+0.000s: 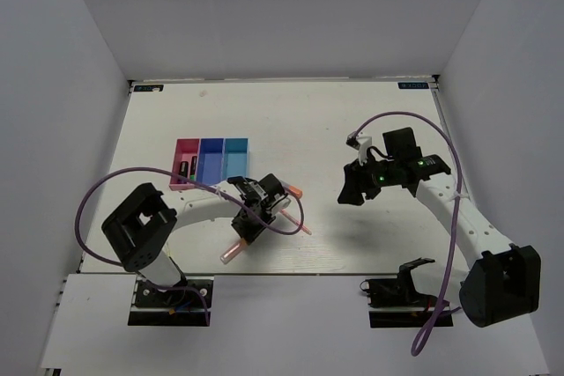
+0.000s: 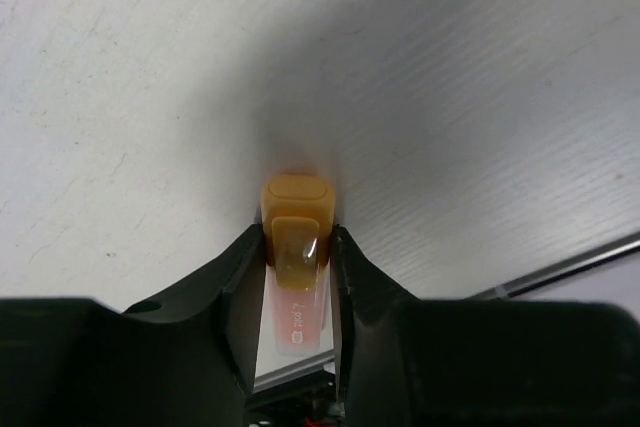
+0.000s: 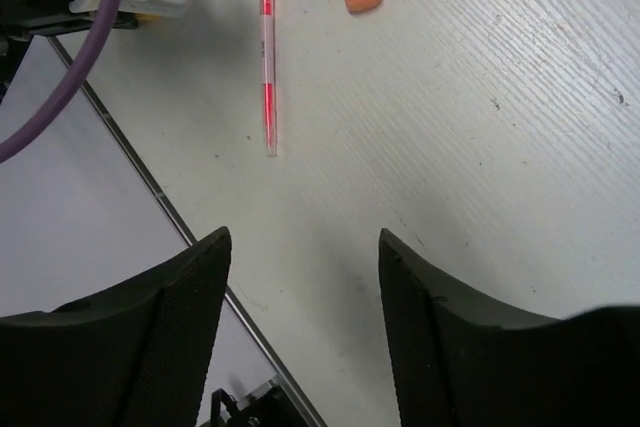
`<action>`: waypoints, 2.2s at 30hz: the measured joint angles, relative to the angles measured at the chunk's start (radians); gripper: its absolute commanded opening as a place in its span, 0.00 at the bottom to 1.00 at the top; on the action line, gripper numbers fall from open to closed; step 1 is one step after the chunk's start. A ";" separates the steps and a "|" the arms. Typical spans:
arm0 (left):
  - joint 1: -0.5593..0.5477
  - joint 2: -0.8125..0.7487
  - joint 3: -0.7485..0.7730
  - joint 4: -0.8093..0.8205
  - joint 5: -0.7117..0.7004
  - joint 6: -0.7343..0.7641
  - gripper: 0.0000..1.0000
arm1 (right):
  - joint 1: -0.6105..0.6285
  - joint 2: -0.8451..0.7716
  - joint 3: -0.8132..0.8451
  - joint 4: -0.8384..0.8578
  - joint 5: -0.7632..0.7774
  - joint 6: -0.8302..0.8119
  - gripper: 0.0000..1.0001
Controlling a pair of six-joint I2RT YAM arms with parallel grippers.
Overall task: Sort the stationery into containers
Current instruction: Pick up the stationery from the center of the board, then place the stationery in the storage box, then pick up the stationery from the center of the board.
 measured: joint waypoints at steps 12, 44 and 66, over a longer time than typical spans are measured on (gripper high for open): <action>0.118 -0.288 0.270 -0.060 -0.110 -0.079 0.00 | -0.007 -0.016 -0.014 0.001 -0.018 -0.010 0.53; 0.580 0.154 0.564 0.006 -0.289 -0.093 0.53 | -0.009 -0.054 -0.032 0.017 -0.002 -0.024 0.67; 0.196 0.279 0.575 -0.108 -0.084 -0.997 0.71 | -0.035 -0.044 -0.034 0.047 0.205 0.039 0.63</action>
